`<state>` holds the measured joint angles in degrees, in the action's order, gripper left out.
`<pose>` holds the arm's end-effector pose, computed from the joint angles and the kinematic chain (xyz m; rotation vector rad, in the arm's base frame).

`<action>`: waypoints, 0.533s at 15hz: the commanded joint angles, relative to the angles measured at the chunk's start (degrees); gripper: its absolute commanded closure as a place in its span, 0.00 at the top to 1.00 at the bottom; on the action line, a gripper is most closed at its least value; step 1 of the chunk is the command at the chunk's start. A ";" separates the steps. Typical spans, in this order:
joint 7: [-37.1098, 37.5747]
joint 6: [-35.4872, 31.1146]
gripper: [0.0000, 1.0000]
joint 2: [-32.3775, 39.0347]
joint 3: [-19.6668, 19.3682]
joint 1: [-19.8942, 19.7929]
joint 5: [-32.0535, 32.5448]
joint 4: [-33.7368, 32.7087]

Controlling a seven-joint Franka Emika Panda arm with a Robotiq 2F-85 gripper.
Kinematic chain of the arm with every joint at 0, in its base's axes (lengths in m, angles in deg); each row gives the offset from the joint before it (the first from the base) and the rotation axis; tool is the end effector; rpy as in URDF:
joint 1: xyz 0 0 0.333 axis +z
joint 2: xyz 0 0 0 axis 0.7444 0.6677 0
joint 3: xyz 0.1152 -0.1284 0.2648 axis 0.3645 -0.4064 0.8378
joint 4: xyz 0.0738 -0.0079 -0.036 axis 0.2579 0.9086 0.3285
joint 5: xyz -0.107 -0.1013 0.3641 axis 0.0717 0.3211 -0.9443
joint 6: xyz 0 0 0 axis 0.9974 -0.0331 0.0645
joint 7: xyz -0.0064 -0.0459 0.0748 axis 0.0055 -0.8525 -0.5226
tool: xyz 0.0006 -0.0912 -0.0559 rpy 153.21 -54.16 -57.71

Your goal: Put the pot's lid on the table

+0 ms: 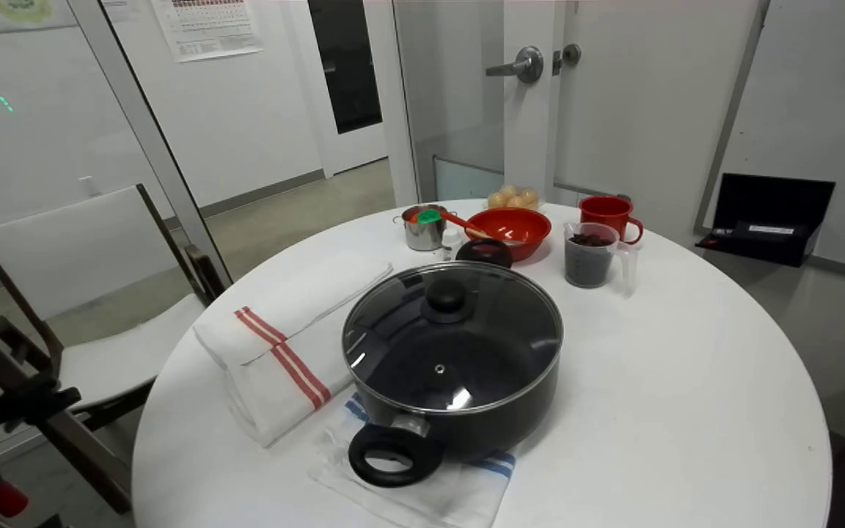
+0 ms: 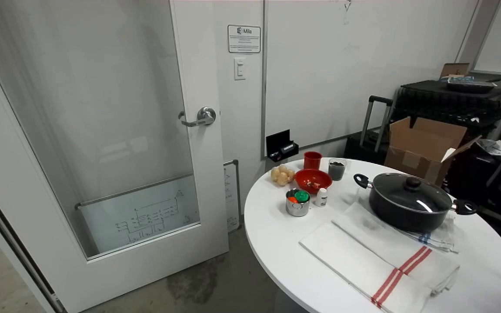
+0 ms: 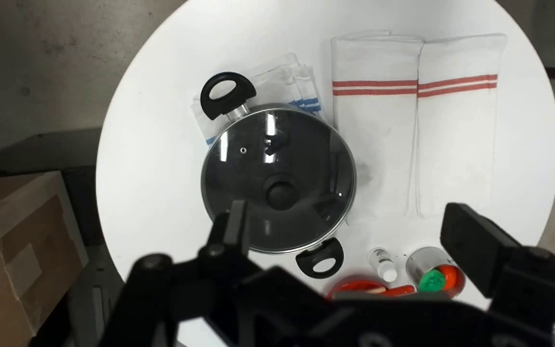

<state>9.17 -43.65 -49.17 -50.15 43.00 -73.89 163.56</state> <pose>0.4280 -0.1445 0.4214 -3.1018 0.0989 -0.0023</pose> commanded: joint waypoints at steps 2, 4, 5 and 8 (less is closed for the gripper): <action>-1.50 1.24 1.00 14.95 0.31 -1.10 -2.10 -9.57; -1.21 0.78 1.00 19.57 0.93 -1.61 -2.23 -12.02; -1.14 0.70 1.00 21.74 1.28 -1.87 -2.48 -13.26; -0.57 -0.39 1.00 27.56 2.55 -2.44 -2.84 -16.06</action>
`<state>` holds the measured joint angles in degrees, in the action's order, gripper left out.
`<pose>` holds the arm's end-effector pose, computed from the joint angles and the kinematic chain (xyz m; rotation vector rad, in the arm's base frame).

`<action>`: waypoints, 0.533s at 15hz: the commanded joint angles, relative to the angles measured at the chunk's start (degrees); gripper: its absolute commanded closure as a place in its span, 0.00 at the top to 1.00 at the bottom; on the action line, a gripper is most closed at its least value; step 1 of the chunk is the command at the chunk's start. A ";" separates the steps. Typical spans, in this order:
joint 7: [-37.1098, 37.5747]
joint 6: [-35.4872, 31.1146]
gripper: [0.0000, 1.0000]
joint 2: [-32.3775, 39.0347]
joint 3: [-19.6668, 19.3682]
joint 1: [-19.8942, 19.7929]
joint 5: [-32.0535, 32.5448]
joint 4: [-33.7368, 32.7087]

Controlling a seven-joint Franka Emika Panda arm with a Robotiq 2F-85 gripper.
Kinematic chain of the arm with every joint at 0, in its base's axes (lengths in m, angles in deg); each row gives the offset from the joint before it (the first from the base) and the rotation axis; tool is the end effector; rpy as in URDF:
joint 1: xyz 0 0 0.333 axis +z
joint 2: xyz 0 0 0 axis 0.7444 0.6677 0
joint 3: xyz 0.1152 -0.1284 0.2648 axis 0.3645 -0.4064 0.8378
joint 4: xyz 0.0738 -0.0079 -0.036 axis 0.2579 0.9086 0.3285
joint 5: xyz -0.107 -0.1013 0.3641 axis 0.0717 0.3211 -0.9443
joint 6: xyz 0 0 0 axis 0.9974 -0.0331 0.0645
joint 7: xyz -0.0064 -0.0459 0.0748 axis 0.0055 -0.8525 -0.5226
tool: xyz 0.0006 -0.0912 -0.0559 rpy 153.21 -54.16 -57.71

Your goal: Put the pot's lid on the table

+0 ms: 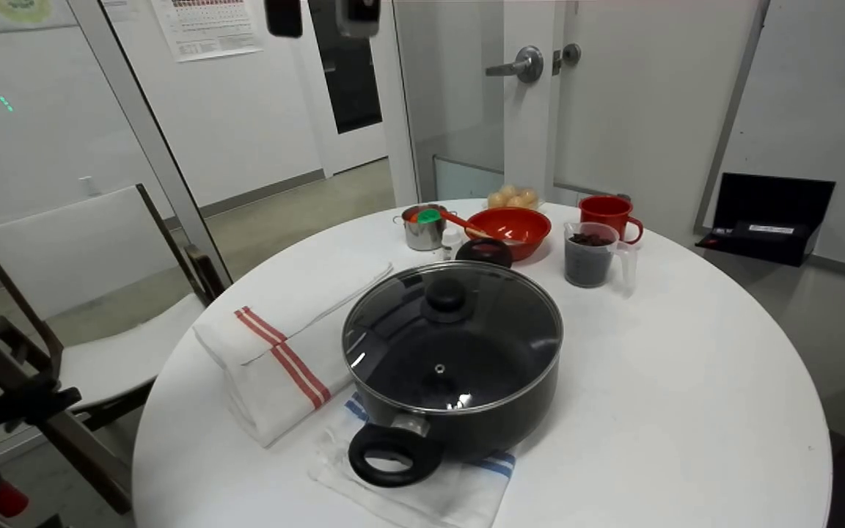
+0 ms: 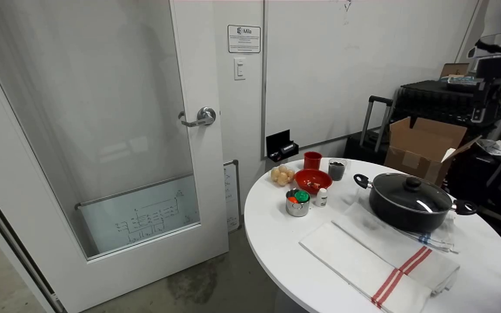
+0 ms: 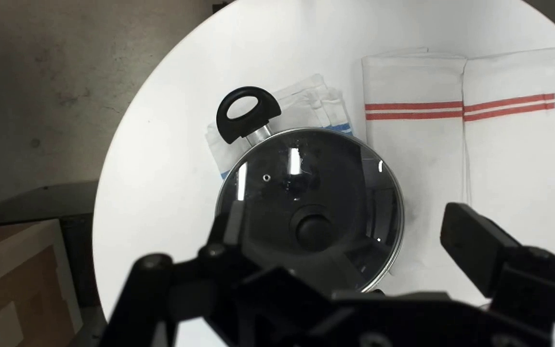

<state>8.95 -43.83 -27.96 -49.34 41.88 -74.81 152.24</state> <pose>0.4956 -0.1668 0.3316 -3.1101 0.1282 0.2677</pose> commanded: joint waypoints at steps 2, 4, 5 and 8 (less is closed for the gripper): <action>-0.12 -1.24 1.00 9.82 2.77 -1.67 -1.92 -6.51; -0.02 -2.12 1.00 13.10 3.71 -2.02 -1.55 -8.28; -0.28 -2.44 1.00 14.45 4.16 -2.23 -1.47 -9.07; -0.09 -4.53 1.00 19.01 5.34 -2.85 -1.77 -11.67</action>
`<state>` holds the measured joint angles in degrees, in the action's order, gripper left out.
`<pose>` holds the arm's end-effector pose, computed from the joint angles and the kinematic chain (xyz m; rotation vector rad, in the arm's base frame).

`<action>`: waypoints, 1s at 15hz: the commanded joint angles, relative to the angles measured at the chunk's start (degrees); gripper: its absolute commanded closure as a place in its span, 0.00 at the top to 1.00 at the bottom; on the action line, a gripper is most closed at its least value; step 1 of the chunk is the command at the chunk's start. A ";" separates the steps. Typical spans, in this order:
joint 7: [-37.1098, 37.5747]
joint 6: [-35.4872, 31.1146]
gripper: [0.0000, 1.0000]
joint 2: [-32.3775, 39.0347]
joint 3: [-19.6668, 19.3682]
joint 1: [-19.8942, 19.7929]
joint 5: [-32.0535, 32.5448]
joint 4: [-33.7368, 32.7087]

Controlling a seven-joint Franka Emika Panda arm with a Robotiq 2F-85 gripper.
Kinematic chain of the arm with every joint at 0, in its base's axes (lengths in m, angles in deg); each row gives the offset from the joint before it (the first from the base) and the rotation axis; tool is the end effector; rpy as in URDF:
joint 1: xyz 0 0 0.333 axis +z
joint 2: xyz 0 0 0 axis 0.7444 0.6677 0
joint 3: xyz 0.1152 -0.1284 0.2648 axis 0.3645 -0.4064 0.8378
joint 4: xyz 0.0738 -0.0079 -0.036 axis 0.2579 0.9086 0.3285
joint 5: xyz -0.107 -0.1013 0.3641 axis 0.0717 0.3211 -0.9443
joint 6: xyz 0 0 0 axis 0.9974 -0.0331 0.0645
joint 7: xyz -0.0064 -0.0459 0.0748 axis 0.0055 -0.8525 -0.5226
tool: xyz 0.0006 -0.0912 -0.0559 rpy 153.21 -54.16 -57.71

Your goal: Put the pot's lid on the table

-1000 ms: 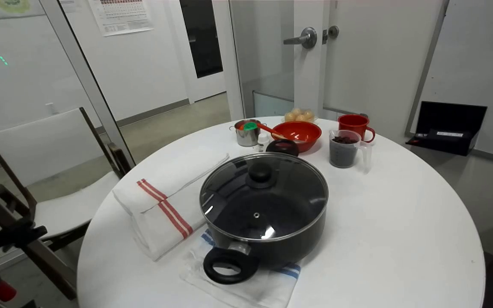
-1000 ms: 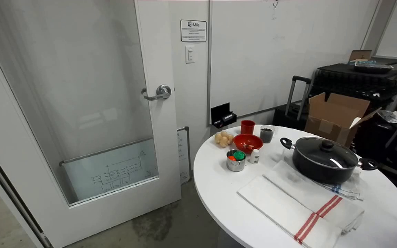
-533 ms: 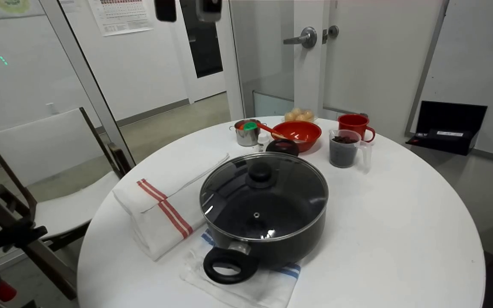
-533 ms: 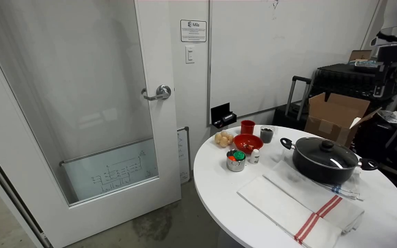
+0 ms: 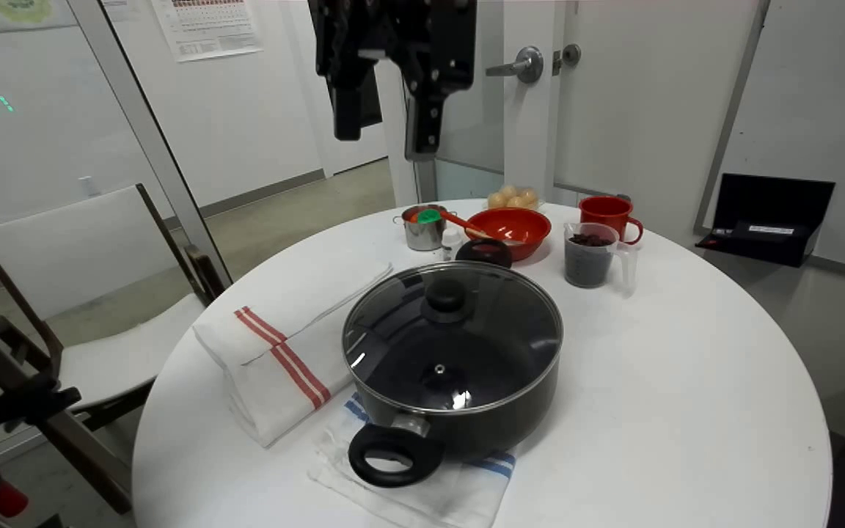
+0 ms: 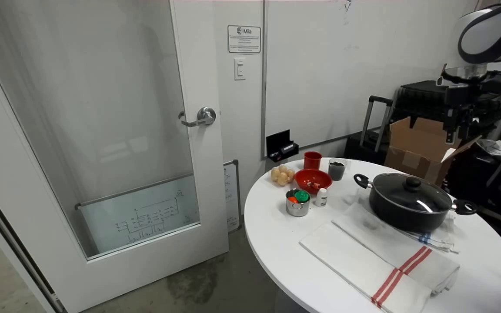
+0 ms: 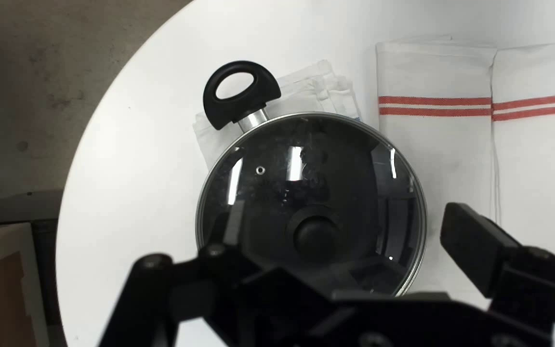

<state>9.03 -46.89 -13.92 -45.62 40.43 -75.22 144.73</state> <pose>0.5408 -0.1577 0.2548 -3.1141 0.0694 0.3680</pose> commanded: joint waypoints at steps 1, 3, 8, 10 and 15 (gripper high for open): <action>0.08 -2.28 1.00 6.23 1.89 -1.56 -1.19 -4.90; 0.51 -3.86 1.00 8.75 2.45 -1.94 -1.18 -6.49; 1.34 -6.41 1.00 15.43 3.56 -2.33 -0.52 -10.76; 1.72 -6.97 1.00 17.69 3.99 -2.25 -0.49 -12.21; 2.22 -7.14 1.00 22.49 4.55 -1.99 0.10 -15.39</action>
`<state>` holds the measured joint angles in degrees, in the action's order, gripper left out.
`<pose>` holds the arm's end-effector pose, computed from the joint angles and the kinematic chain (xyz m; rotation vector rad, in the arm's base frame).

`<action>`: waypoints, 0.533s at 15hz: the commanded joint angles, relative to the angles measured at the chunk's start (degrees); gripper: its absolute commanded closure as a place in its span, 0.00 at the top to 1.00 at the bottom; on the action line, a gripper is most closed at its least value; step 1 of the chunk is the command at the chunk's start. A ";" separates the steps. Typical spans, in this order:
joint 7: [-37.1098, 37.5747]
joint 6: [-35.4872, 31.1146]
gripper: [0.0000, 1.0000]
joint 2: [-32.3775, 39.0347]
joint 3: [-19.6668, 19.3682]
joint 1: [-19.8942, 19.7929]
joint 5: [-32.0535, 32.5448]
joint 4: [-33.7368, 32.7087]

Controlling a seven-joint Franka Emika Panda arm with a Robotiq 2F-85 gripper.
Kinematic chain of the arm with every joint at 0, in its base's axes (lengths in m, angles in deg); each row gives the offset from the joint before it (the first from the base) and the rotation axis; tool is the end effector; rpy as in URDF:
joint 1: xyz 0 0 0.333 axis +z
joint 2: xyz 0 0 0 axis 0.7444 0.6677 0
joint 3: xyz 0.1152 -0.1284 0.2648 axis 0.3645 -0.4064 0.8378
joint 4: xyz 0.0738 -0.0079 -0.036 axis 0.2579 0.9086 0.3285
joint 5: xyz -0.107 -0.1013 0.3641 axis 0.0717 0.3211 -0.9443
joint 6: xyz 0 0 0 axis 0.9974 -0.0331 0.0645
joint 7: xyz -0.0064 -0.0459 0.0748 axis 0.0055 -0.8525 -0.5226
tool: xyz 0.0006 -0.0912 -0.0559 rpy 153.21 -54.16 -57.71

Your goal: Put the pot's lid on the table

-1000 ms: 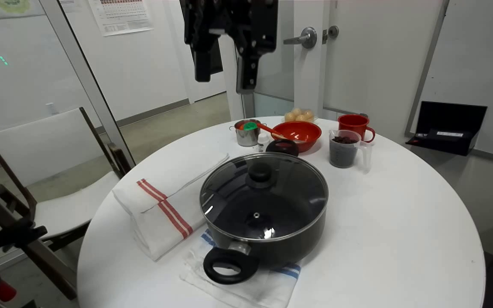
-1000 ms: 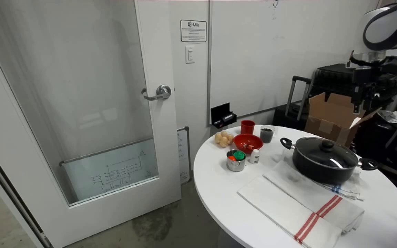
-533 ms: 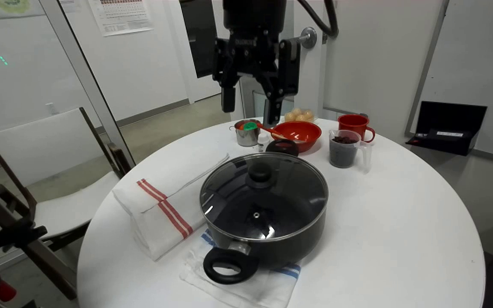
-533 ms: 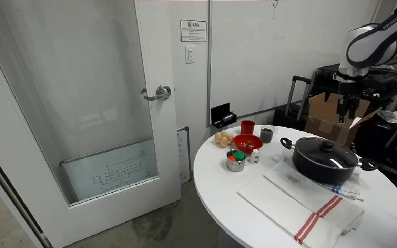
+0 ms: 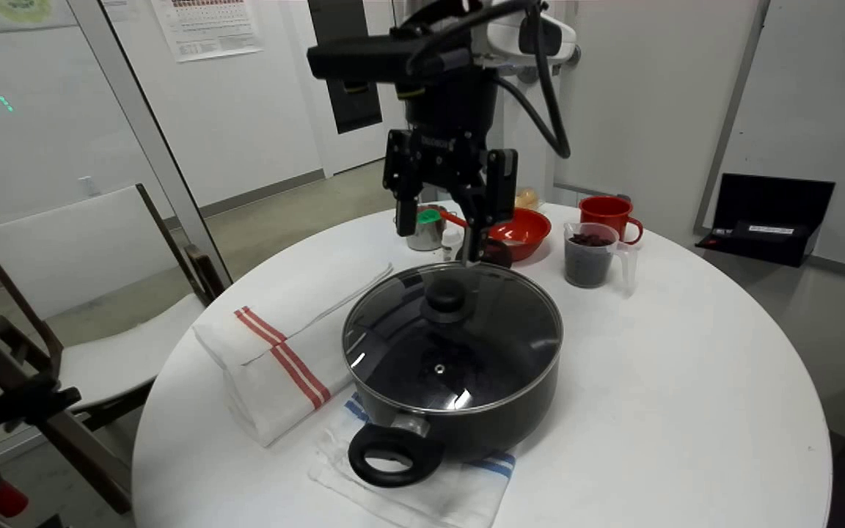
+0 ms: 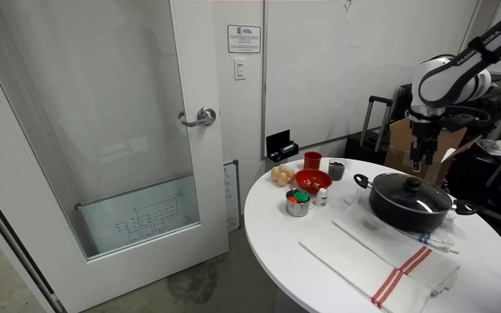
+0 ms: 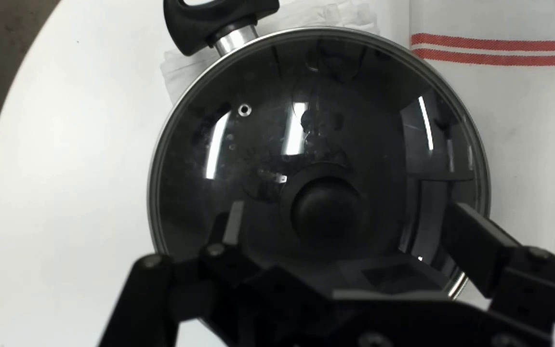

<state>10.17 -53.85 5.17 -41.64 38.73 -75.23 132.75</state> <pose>0.5932 -0.1473 0.1416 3.1168 -0.0238 -0.3753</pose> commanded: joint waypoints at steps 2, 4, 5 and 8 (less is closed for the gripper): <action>1.05 0.08 1.00 4.99 0.68 -0.41 0.08 -4.54; 1.13 0.26 1.00 6.51 0.65 -0.42 0.15 -5.57; 1.08 0.34 1.00 7.20 0.66 -0.40 0.22 -6.02; 1.19 0.63 1.00 8.91 0.62 -0.27 0.41 -7.22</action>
<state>10.22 -53.86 11.57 -41.46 38.74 -75.21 128.45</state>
